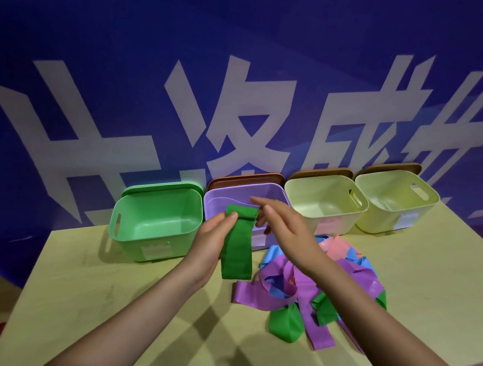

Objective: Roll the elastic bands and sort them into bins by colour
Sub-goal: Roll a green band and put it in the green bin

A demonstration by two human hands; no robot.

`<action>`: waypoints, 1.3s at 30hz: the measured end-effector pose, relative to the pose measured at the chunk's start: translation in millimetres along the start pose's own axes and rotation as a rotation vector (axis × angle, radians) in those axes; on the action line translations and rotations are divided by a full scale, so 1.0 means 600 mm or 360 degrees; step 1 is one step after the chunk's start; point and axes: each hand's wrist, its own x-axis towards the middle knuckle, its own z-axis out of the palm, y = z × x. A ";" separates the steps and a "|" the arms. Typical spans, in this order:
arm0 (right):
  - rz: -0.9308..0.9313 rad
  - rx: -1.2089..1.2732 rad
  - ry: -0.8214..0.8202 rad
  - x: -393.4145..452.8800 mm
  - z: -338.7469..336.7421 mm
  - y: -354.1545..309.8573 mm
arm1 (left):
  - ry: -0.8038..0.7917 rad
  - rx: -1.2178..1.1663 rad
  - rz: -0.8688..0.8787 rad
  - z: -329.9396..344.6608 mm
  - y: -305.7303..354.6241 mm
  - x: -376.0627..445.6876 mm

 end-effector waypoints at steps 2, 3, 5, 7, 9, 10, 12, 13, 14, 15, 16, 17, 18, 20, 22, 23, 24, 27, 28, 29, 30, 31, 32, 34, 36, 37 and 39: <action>0.0187 0.0267 -0.0028 0.000 0.005 0.000 | -0.0014 0.0015 0.0005 0.003 0.000 -0.002; 0.0231 0.0322 -0.0038 -0.001 0.006 -0.001 | -0.0019 0.0011 -0.0003 0.005 -0.001 -0.002; 0.0266 0.0327 -0.0043 -0.002 0.008 -0.003 | -0.0039 0.0009 -0.0018 0.007 -0.003 -0.002; 0.0323 0.0338 -0.0024 0.000 0.010 -0.005 | -0.0053 0.0008 -0.0019 0.008 -0.004 -0.003; 0.0409 0.0441 -0.0011 0.001 0.010 -0.008 | -0.0062 -0.0001 -0.0009 0.009 -0.002 -0.005; 0.0410 0.0495 -0.0012 0.001 0.008 -0.011 | -0.0061 0.0011 -0.0001 0.009 -0.002 -0.006; 0.0325 0.0501 -0.0025 -0.003 0.005 -0.012 | -0.0059 0.0072 0.0033 0.009 -0.001 -0.007; 0.0261 0.0435 -0.0033 -0.006 0.005 -0.013 | -0.0056 0.0104 0.0052 0.009 -0.001 -0.007; 0.0212 0.0344 -0.0037 -0.006 0.005 -0.013 | -0.0052 0.0131 0.0064 0.009 -0.001 -0.008; 0.0201 0.0281 -0.0032 -0.005 0.005 -0.012 | -0.0049 0.0158 0.0066 0.009 -0.001 -0.008; 0.0216 0.0268 -0.0009 -0.004 0.005 -0.009 | -0.0057 0.0183 0.0063 0.010 0.000 -0.009; 0.0231 0.0289 0.0018 -0.002 0.005 -0.006 | -0.0072 0.0196 0.0056 0.011 0.001 -0.009; 0.0246 0.0313 0.0039 -0.001 0.004 -0.003 | -0.0086 0.0194 0.0043 0.011 0.001 -0.009; 0.0237 0.0307 0.0066 -0.001 0.002 -0.003 | -0.0089 0.0152 -0.0001 0.013 0.001 -0.009; 0.0163 0.0181 0.0121 -0.003 0.000 -0.003 | -0.0082 0.0088 -0.0064 0.014 0.001 -0.007; 0.0088 0.0050 0.0154 -0.004 0.000 -0.005 | -0.0087 0.0046 -0.0100 0.014 0.001 -0.007; -0.0015 -0.0108 0.0177 -0.006 -0.002 -0.005 | -0.0097 0.0003 -0.0134 0.015 0.003 -0.007; -0.0313 -0.0446 0.0146 -0.010 -0.009 -0.006 | -0.0143 -0.0082 -0.0166 0.012 0.005 -0.005; -0.0379 -0.0504 0.0124 -0.011 -0.012 -0.006 | -0.0153 -0.0080 -0.0159 0.012 0.006 -0.005; -0.0435 -0.0544 0.0108 -0.011 -0.014 -0.006 | -0.0166 -0.0067 -0.0148 0.012 0.006 -0.007; -0.0475 -0.0566 0.0096 -0.012 -0.015 -0.005 | -0.0178 -0.0057 -0.0135 0.013 0.006 -0.008; -0.0495 -0.0564 0.0084 -0.012 -0.016 -0.004 | -0.0184 -0.0057 -0.0124 0.014 0.006 -0.009; -0.0491 -0.0534 0.0069 -0.012 -0.017 -0.003 | -0.0181 -0.0062 -0.0114 0.016 0.006 -0.010; -0.0400 -0.0364 0.0019 -0.014 -0.020 -0.003 | -0.0157 -0.0077 -0.0102 0.019 0.008 -0.011; -0.0223 -0.0077 -0.0030 -0.019 -0.021 -0.007 | -0.0118 -0.0080 -0.0105 0.020 0.008 -0.008; -0.0131 0.0056 -0.0040 -0.021 -0.020 -0.010 | -0.0104 -0.0073 -0.0111 0.021 0.008 -0.007; 0.0051 0.0247 -0.0028 -0.024 -0.014 -0.012 | -0.0092 -0.0047 -0.0126 0.020 0.005 -0.005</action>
